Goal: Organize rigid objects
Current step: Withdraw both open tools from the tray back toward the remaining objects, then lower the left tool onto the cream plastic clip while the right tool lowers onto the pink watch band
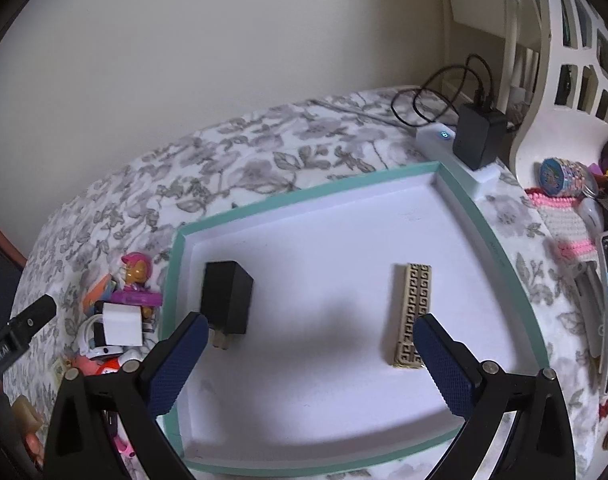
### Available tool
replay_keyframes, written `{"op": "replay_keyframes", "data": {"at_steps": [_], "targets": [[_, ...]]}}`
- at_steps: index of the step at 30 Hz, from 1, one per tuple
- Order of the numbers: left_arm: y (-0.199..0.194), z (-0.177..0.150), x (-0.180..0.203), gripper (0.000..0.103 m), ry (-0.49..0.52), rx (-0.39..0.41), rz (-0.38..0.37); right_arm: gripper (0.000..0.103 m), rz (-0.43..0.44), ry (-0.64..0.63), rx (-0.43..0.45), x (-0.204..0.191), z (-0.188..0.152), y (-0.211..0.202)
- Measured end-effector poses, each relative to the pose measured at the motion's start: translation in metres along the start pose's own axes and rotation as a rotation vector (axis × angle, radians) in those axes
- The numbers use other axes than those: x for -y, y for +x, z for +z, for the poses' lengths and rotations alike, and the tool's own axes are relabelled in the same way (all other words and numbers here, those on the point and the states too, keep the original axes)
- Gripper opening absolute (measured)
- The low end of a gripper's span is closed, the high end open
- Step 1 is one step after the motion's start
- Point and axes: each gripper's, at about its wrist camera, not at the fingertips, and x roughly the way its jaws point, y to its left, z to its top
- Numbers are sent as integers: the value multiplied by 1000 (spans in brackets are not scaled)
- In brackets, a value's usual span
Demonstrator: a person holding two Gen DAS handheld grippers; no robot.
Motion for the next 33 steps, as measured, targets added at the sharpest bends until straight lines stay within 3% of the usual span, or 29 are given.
{"op": "replay_keyframes", "data": {"at_steps": [9,15,20,25,33], "targets": [[-3,6,-47,102,-68,-31,68,103,92,-45,-72,-29,-6,1],[-7,9,-69,102,-62,-49,91,103,176,-129,-99,-74,-15,-4],[12,1,-76,102,-36,-145,104,103,229,-200,-164,-111,-32,3],[31,-8,-83,102,-68,-224,73,103,226,-285,-228,-143,-53,14],[57,-22,-101,102,-131,-323,89,103,217,-366,-296,-173,-76,29]]}}
